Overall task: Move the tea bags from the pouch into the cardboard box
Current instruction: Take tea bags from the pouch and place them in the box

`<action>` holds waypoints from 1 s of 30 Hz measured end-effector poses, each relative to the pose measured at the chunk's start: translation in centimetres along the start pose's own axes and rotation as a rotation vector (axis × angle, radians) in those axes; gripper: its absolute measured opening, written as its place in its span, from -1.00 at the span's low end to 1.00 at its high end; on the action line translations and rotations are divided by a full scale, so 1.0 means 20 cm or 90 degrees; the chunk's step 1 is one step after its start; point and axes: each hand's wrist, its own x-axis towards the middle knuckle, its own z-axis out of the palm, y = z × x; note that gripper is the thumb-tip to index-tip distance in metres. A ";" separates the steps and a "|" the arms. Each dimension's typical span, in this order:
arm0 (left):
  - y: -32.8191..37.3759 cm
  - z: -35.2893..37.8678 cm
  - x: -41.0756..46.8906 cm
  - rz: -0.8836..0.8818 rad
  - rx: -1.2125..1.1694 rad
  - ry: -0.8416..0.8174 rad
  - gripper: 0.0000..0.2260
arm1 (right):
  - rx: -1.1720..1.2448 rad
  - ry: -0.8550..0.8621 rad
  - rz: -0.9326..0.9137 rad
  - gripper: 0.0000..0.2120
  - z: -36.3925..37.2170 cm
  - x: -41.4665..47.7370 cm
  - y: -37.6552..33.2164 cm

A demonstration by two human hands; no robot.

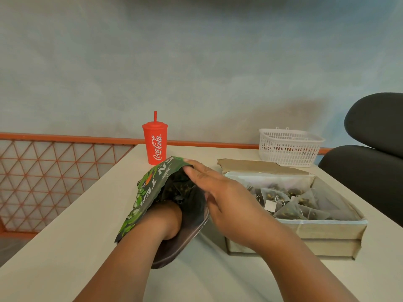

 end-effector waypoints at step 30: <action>-0.02 -0.07 -0.05 0.060 -0.193 0.130 -0.61 | -0.021 0.009 0.010 -0.40 -0.03 0.01 0.01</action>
